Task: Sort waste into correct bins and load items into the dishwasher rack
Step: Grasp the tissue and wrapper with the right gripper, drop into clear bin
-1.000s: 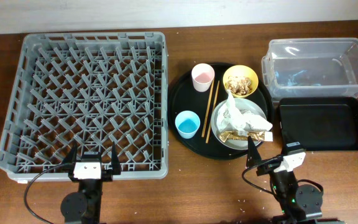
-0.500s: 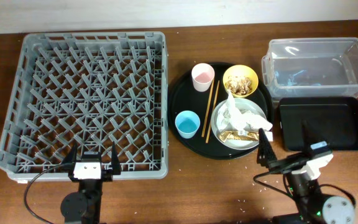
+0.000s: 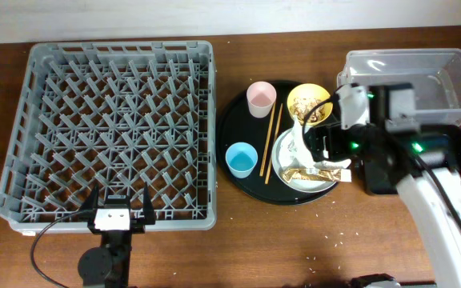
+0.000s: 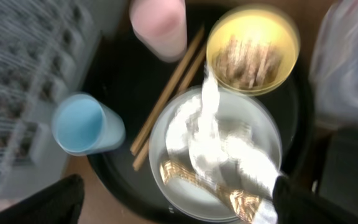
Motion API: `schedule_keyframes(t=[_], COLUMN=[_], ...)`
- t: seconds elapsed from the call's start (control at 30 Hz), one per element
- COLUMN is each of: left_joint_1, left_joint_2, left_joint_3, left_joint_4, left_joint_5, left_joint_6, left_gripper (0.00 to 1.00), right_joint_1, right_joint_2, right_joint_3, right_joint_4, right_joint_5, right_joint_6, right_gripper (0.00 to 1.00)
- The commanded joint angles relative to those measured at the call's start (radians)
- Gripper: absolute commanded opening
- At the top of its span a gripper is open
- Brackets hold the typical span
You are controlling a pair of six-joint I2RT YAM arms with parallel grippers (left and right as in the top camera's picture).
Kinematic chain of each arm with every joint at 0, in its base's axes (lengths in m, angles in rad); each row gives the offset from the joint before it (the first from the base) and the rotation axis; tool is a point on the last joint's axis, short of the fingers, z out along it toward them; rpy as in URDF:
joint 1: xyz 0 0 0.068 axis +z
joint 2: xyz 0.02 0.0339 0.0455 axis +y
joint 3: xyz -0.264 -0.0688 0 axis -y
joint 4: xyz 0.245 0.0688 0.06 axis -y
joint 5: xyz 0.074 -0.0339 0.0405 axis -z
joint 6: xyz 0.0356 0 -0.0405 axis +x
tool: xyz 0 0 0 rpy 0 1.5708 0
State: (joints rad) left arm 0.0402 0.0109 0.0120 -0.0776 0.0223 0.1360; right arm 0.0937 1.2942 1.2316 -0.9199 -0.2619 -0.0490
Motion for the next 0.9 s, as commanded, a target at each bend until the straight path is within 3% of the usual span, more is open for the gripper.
schedule_keyframes(t=[0.0, 0.2, 0.43, 0.47, 0.63, 0.77, 0.87], left_joint_1=[-0.005, -0.005, -0.005, -0.005, -0.005, -0.005, -0.005], left_joint_2=[-0.006, -0.006, -0.006, -0.006, -0.006, -0.006, -0.006], left_joint_3=[-0.003, -0.003, -0.003, -0.003, -0.003, -0.003, -0.003], left_joint_4=[-0.004, -0.004, -0.004, -0.004, -0.004, -0.004, -0.004], left_joint_5=[-0.001, -0.001, -0.001, -0.001, -0.001, -0.001, -0.001], left_joint_6=[0.016, 0.016, 0.016, 0.016, 0.016, 0.016, 0.016], left_gripper=[1.00, 1.00, 1.00, 1.00, 1.00, 1.00, 1.00], right_joint_1=[0.005, 0.007, 0.026, 0.031, 0.051, 0.051, 0.050], right_joint_2=[0.185, 0.526, 0.616, 0.616, 0.616, 0.583, 0.527], right_joint_3=[0.010, 0.010, 0.010, 0.010, 0.010, 0.084, 0.311], right_joint_4=[-0.063, -0.040, 0.049, 0.049, 0.046, -0.042, -0.247], right_joint_5=[0.052, 0.153, 0.200, 0.200, 0.195, 0.155, 0.136], right_joint_6=[-0.100, -0.206, -0.209, -0.209, -0.179, -0.148, -0.082], right_gripper=[0.96, 0.98, 0.97, 0.92, 0.04, 0.04, 0.04])
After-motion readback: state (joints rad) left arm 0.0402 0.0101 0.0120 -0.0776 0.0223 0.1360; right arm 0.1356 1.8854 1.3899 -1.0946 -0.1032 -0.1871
